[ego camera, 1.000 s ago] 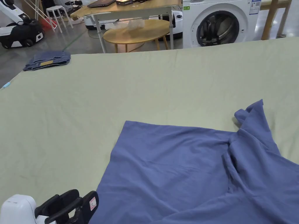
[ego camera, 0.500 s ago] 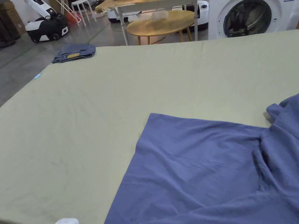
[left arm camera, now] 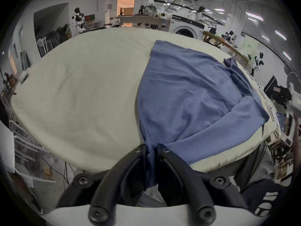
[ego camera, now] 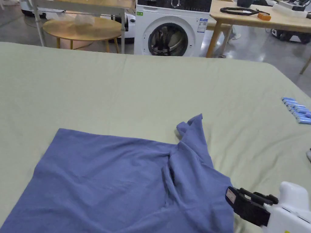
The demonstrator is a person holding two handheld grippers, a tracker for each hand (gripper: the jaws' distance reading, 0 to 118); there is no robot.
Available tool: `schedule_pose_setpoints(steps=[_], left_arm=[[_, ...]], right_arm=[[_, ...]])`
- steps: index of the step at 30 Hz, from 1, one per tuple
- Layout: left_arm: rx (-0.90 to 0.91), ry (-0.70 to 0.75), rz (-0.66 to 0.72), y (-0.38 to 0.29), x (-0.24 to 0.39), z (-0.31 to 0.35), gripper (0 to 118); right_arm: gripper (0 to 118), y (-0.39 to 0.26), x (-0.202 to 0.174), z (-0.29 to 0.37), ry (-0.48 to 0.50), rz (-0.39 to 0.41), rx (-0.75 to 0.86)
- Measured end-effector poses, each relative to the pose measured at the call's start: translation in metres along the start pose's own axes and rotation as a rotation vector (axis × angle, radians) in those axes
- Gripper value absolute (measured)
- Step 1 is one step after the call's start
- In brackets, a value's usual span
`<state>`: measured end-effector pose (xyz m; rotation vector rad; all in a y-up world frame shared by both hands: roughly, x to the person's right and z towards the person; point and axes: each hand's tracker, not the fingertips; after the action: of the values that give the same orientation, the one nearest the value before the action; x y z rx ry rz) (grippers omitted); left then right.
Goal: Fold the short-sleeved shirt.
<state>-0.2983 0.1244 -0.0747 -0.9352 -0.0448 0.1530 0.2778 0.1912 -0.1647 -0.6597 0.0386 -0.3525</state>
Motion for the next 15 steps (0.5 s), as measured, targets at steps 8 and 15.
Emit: schedule_pose_setpoints(steps=[8,15], left_arm=[[0.009,-0.006,0.018,-0.004,0.001,0.001,7],[0.044,-0.019,0.031,-0.001,0.017,0.021,6]], right_arm=[[12,0.01,0.044,-0.105,0.017,-0.212,-0.204],[2,0.003,0.015,-0.069,0.001,-0.084,-0.077]])
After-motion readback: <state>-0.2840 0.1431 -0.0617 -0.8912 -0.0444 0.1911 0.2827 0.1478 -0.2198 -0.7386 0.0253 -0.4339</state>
